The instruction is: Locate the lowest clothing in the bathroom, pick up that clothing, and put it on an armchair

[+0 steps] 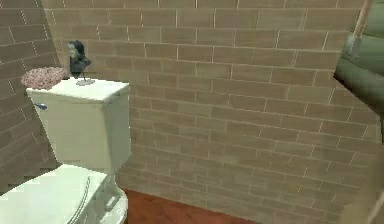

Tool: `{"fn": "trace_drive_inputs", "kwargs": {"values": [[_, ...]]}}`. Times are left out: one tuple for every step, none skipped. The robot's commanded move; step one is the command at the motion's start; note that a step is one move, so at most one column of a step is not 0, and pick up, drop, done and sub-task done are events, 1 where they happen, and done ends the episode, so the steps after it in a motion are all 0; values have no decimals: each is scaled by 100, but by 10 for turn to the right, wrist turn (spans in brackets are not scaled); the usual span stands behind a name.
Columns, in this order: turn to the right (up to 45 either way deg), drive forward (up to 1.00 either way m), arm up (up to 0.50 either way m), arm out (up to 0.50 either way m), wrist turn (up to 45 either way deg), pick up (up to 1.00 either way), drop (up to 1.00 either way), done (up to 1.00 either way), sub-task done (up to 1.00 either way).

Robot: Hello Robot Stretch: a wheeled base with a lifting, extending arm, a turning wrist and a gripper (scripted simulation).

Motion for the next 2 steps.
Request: {"fn": "trace_drive_inputs", "kwargs": {"values": [[0,65,0,0,0,0,0,0,0],[-450,0,0,0,0,0,0,0,0]]}}
